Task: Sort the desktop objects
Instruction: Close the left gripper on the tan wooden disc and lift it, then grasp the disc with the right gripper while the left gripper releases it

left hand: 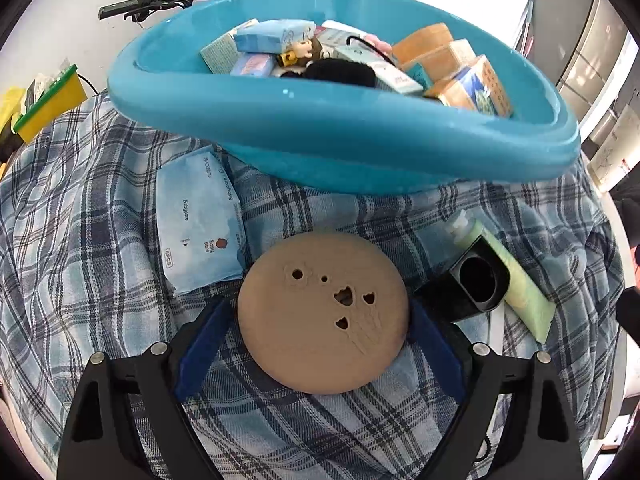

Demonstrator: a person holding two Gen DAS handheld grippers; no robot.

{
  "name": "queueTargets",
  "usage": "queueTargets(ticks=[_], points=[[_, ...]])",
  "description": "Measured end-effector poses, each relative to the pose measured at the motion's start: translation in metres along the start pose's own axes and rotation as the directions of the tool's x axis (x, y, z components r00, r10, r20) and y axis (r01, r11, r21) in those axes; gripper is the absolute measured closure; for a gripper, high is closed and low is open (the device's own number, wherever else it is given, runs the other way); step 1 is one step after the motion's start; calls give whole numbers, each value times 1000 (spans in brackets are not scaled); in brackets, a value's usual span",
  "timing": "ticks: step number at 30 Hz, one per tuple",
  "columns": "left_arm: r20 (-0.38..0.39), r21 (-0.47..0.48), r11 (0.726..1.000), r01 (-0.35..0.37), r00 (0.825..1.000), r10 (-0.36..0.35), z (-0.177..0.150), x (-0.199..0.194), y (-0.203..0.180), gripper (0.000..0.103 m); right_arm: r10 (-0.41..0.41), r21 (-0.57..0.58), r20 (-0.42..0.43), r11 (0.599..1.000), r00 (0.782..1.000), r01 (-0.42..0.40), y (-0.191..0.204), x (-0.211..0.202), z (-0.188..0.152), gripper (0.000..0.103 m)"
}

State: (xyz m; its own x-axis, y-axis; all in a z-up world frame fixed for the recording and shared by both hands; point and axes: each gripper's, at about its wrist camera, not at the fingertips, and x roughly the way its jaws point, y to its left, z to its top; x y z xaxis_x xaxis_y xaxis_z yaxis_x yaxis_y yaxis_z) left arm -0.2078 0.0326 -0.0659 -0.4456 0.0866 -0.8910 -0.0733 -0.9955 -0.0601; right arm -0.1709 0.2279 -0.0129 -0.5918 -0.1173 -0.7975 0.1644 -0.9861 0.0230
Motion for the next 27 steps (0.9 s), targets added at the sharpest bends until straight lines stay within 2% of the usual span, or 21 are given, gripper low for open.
queueTargets(ticks=[2, 6, 13, 17, 20, 24, 26, 27], points=[[5, -13, 1000, 25, 1000, -25, 1, -5, 5, 19, -3, -2, 2, 1000, 1000, 3, 0, 0, 0, 5], [-4, -24, 999, 49, 999, -49, 2, -9, 12, 20, 2, 2, 2, 1000, 1000, -2, 1, 2, 2, 5], [37, -62, 994, 94, 995, -92, -1, -35, 30, 24, 21, -33, 1, 999, 1000, -21, 13, 4, 0, 5], [67, -12, 994, 113, 991, -112, -13, -52, 27, 25, 99, -21, 11, 995, 995, -99, 18, 1, 1, 9], [62, 43, 991, 128, 990, -130, -26, -59, 15, 25, 227, 14, 0, 974, 974, -227, 20, 0, 5, 15], [33, 118, 968, 221, 973, -226, -38, -64, -3, 25, 329, 0, -38, 944, 944, -329, 34, 3, 5, 22], [44, 173, 955, 239, 967, -250, -44, -70, -13, 25, 398, 13, -86, 917, 913, -399, 41, 12, 2, 29], [51, 202, 949, 243, 965, -258, -47, -74, -18, 29, 442, 34, -112, 897, 890, -441, 44, 17, -2, 31]])
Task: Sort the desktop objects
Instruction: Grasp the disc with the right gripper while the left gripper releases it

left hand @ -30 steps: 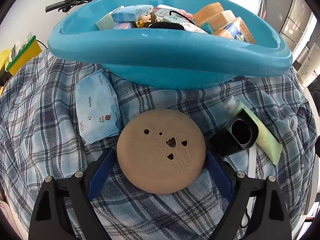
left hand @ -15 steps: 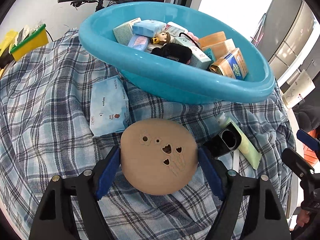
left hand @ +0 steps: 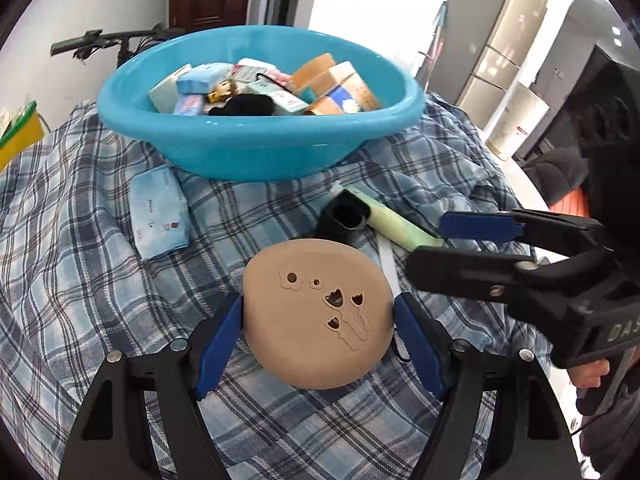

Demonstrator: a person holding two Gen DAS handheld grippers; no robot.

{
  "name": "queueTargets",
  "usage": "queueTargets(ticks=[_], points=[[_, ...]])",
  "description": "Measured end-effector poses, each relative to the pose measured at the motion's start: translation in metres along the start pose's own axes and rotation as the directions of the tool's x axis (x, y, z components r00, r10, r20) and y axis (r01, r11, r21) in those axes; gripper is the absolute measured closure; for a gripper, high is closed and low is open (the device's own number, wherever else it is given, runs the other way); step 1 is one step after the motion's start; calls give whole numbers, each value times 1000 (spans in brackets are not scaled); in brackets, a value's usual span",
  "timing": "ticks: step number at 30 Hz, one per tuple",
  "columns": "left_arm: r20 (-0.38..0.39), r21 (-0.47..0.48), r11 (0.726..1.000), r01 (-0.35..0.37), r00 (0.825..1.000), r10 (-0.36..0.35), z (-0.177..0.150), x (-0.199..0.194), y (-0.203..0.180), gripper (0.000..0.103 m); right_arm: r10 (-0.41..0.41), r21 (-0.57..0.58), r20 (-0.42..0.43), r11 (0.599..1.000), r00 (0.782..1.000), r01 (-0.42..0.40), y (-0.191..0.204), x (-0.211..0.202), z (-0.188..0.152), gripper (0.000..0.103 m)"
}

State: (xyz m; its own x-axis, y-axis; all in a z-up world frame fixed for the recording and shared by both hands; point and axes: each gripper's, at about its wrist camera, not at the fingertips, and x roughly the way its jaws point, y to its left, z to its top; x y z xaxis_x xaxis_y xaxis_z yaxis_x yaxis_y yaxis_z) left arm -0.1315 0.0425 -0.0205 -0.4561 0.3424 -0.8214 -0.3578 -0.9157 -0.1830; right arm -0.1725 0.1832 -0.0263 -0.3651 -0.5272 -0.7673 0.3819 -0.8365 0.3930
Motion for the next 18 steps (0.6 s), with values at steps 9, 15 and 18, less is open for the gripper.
queueTargets(ticks=[9, 15, 18], points=[[-64, 74, 997, -18, 998, 23, -8, 6, -16, 59, 70, 141, -91, 988, 993, -56, -22, 26, -13, 58], [-87, 8, 1000, -21, 996, 21, -10, 10, 4, 39, 83, 174, -122, 983, 989, -61, -41, 29, -17, 60], [-101, 26, 992, -121, 987, 123, -9, 12, 7, 39, 87, 175, -133, 983, 987, -63, -43, 31, -18, 60]])
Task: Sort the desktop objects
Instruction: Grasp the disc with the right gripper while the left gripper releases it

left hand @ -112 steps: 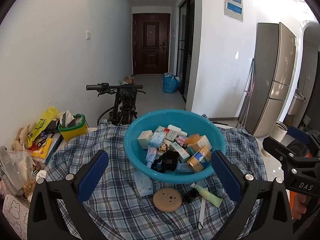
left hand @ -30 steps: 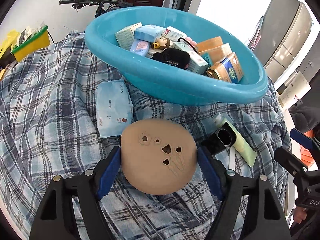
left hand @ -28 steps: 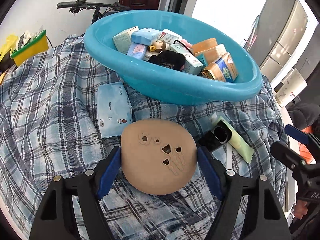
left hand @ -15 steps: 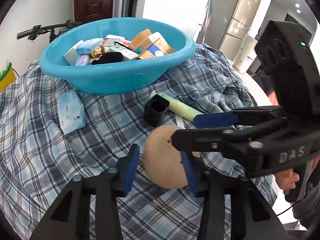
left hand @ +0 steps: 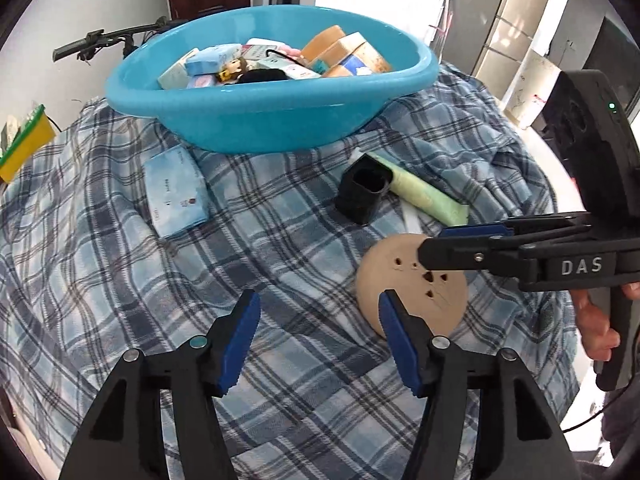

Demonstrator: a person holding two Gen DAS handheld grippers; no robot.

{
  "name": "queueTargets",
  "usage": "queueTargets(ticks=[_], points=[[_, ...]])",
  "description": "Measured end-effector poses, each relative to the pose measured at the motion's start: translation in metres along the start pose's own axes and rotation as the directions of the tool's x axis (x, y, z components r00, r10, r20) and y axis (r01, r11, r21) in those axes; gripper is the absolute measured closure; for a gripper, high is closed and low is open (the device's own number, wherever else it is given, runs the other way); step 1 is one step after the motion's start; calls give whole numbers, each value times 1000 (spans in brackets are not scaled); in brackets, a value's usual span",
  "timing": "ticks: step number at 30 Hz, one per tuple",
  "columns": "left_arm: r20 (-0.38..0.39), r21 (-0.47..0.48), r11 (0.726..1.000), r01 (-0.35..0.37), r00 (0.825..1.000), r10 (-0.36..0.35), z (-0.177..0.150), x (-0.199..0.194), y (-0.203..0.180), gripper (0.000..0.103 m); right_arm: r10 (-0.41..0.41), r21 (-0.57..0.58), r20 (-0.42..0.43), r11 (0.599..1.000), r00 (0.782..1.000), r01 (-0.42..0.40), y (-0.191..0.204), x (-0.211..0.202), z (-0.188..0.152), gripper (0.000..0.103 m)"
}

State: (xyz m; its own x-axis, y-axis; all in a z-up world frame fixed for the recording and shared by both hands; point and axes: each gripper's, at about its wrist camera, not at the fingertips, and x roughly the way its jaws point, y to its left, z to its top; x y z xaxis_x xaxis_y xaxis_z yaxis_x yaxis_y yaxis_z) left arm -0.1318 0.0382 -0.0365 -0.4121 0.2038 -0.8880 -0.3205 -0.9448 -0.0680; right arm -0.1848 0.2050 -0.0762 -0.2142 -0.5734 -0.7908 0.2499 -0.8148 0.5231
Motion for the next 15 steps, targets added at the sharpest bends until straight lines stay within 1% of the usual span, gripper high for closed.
queueTargets(ticks=[1, 4, 6, 9, 10, 13, 15], points=[[-21, 6, 1000, -7, 1000, 7, 0, 4, 0, 39, 0, 5, -7, 1000, 1000, 0, -1, 1, 0, 60], [-70, 29, 1000, 8, 997, -6, -4, 14, -2, 39, -3, 24, -32, 1000, 999, 3, -6, 6, -1, 61], [-67, 47, 998, -30, 997, 33, -5, 17, -4, 39, -5, 21, -35, 1000, 999, 6, -6, 5, -2, 61], [-104, 58, 995, -78, 991, 84, -7, 29, -5, 39, 44, 27, -51, 999, 998, -42, -5, 6, -3, 61], [-86, 51, 996, -77, 993, 81, -8, 28, -4, 39, 44, 20, -51, 999, 998, -43, -3, 6, -4, 61], [-96, 55, 995, -77, 992, 82, -9, 27, -2, 39, 18, -17, -30, 1000, 999, -18, 7, 3, -6, 62], [-95, 57, 995, -78, 992, 83, -9, 26, -1, 39, 4, -44, 0, 999, 1000, -4, 15, -3, -7, 67]])
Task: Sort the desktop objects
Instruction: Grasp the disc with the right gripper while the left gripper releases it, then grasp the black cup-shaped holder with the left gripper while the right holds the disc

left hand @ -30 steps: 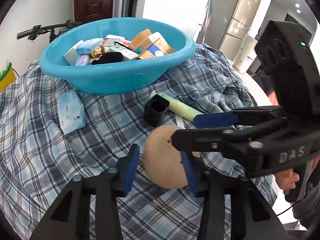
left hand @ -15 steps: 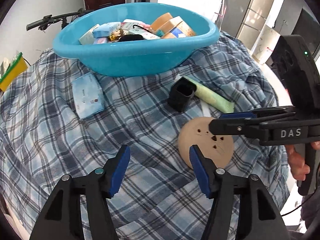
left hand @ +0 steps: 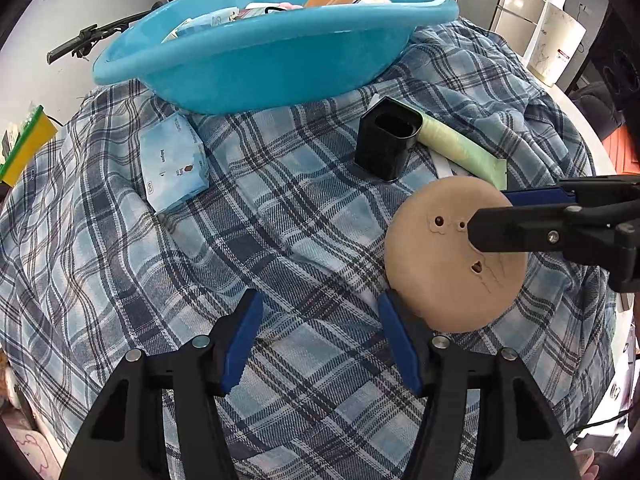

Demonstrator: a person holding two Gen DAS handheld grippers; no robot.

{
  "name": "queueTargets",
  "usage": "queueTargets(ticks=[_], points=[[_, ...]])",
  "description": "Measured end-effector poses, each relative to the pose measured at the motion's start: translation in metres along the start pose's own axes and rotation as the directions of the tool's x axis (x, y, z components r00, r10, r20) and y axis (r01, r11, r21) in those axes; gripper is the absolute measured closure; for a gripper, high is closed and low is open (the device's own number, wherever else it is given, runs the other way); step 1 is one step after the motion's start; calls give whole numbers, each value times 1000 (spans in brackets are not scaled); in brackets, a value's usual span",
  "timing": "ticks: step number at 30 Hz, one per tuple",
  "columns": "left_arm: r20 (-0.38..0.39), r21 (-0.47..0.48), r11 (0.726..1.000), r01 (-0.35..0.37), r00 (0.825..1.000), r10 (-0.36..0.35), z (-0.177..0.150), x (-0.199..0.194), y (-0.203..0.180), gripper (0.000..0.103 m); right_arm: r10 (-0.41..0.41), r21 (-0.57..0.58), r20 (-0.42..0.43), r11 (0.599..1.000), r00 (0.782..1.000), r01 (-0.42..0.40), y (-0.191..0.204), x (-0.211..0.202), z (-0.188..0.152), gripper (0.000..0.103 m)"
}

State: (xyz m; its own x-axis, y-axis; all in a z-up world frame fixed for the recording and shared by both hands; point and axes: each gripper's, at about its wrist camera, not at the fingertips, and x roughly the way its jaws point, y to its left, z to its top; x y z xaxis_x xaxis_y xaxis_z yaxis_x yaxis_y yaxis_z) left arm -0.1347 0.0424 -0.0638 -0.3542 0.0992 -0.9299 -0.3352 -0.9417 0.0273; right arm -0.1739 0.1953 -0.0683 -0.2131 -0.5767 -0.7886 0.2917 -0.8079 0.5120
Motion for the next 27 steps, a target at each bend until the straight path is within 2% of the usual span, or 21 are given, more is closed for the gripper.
queueTargets(ticks=[3, 6, 7, 9, 11, 16, 19, 21, 23, 24, 27], points=[[0, -4, 1000, -1, 1000, 1, 1, 1, -1, 39, 36, -46, 16, 998, 999, -35, 11, -10, 0, 70], [6, -9, 1000, -2, 1000, 2, 1, 2, -2, 39, 135, -95, -46, 986, 990, -139, 24, -7, -1, 71], [10, -10, 1000, -5, 1000, 6, 1, 1, -2, 39, 136, -111, -63, 984, 989, -142, 29, -2, -3, 71], [11, -4, 1000, -9, 1000, 9, 0, 1, -4, 39, 42, -158, -60, 986, 997, -51, 38, 9, -6, 72], [2, -22, 1000, 4, 1000, -4, 0, 1, -1, 39, -33, -188, -34, 982, 999, 26, 43, 18, -8, 82], [11, -38, 999, 24, 1000, -24, 0, -3, 3, 39, -31, -160, 0, 987, 1000, 31, 35, 16, -8, 88], [54, -77, 996, 42, 998, -37, 2, -12, 7, 39, -101, -166, 80, 980, 992, 113, 32, 1, -9, 88], [82, -111, 992, 63, 995, -54, 5, -17, 10, 29, -179, -153, 163, 967, 970, 204, 29, -14, -10, 88], [124, -140, 986, 85, 990, -67, 9, -23, 10, 22, -241, -137, 219, 952, 946, 274, 26, -27, -9, 88], [142, -147, 985, 96, 987, -75, 11, -26, 10, 22, -273, -134, 243, 941, 931, 310, 24, -33, -9, 88], [166, -135, 985, 111, 982, -88, 22, -31, 4, 17, -378, -119, 306, 895, 874, 429, 20, -44, -7, 88]])
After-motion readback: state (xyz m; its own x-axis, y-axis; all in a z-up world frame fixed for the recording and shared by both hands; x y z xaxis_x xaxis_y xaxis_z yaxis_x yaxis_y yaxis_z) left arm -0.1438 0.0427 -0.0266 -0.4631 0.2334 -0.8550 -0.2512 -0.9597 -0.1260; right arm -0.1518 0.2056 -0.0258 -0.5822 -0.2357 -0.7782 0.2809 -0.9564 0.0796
